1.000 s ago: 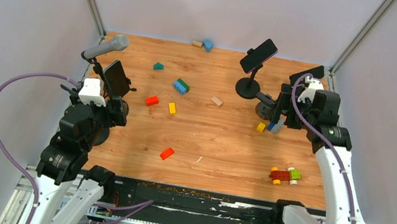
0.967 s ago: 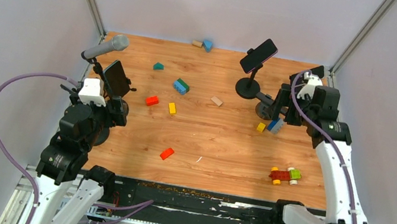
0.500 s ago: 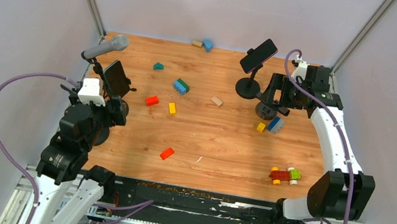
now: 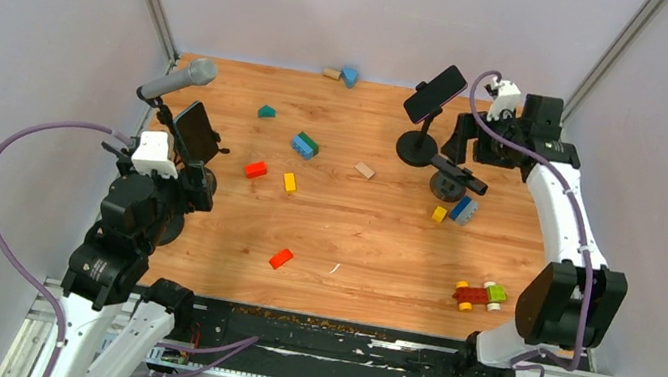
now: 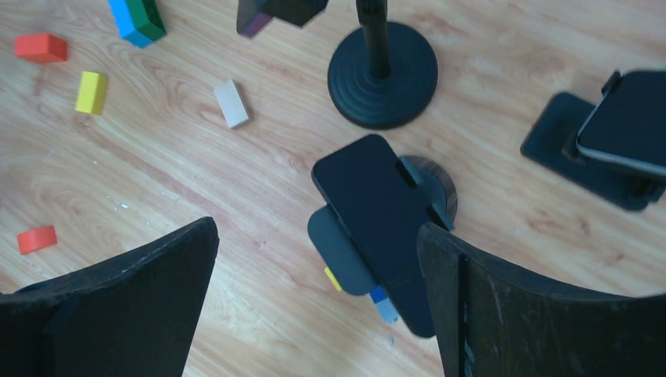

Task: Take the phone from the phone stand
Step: Pick up the phone stand with the phone at the center of the board.

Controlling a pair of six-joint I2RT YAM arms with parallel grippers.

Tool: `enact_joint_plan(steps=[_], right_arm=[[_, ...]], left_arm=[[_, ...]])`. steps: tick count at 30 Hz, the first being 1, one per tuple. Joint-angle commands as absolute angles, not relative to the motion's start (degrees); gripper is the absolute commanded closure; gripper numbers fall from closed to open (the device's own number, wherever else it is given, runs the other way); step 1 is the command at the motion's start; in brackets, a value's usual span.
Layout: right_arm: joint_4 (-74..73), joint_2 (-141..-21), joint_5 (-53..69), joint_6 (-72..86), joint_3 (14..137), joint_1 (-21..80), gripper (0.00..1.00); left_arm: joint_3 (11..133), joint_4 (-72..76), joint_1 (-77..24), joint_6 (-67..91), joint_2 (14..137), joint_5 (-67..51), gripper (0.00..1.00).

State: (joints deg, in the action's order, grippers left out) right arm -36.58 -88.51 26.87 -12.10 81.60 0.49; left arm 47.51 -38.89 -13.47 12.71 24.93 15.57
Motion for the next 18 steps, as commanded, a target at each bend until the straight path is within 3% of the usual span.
enact_joint_plan(steps=[1, 9, 18], right_arm=[[-34.4, -92.8, 40.8, -15.3, 87.3, -4.1, 0.0], [-40.6, -104.7, 55.8, -13.5, 95.7, -9.0, 0.04], [-50.3, -114.5, 51.1, -20.5, 104.0, -9.6, 0.03]], left_arm=[[47.7, -38.5, -13.2, 13.3, 25.4, 15.9, 0.0], [47.7, -38.6, -14.3, 13.3, 24.4, 16.5, 0.0], [47.6, -38.6, -14.6, 13.1, 24.5, 16.0, 0.0]])
